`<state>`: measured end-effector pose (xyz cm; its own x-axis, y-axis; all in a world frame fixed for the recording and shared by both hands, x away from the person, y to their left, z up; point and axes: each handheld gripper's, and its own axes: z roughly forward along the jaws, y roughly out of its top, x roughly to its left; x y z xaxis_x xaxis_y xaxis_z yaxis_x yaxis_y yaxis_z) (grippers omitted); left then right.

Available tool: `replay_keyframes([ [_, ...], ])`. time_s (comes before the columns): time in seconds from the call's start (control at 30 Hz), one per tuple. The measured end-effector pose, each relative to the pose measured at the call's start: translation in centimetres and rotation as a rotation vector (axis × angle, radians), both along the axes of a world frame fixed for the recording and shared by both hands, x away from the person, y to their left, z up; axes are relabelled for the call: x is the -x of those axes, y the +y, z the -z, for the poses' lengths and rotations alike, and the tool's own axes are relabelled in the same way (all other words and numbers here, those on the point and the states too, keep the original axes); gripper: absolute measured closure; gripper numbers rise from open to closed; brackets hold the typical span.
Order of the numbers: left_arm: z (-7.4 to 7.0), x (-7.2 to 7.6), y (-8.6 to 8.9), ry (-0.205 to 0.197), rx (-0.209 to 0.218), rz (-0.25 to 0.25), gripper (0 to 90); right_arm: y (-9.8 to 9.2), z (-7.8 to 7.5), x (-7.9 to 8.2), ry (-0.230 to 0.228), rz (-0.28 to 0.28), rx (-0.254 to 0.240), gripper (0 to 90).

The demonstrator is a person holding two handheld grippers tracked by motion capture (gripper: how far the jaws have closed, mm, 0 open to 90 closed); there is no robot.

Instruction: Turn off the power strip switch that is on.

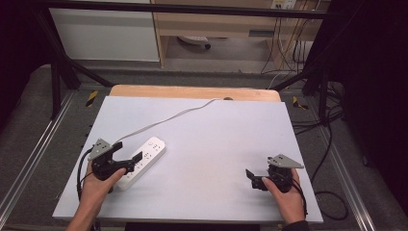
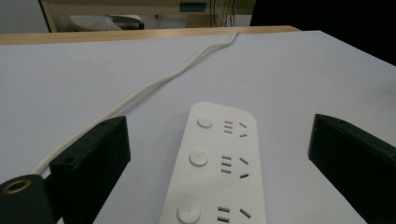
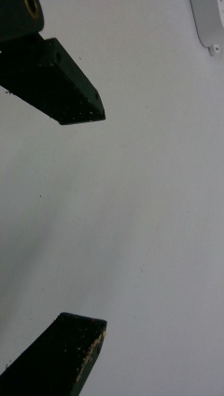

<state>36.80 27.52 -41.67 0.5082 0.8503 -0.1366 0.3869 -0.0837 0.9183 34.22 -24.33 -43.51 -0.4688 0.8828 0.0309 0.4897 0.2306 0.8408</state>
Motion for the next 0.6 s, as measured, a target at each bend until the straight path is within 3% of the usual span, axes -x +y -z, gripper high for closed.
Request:
replay_keyframes([
  [0.6,-1.5,1.8,0.0,-0.031,0.019,0.028,5.2,0.0,0.1,0.0,0.003,-0.001,-0.002,2.6],
])
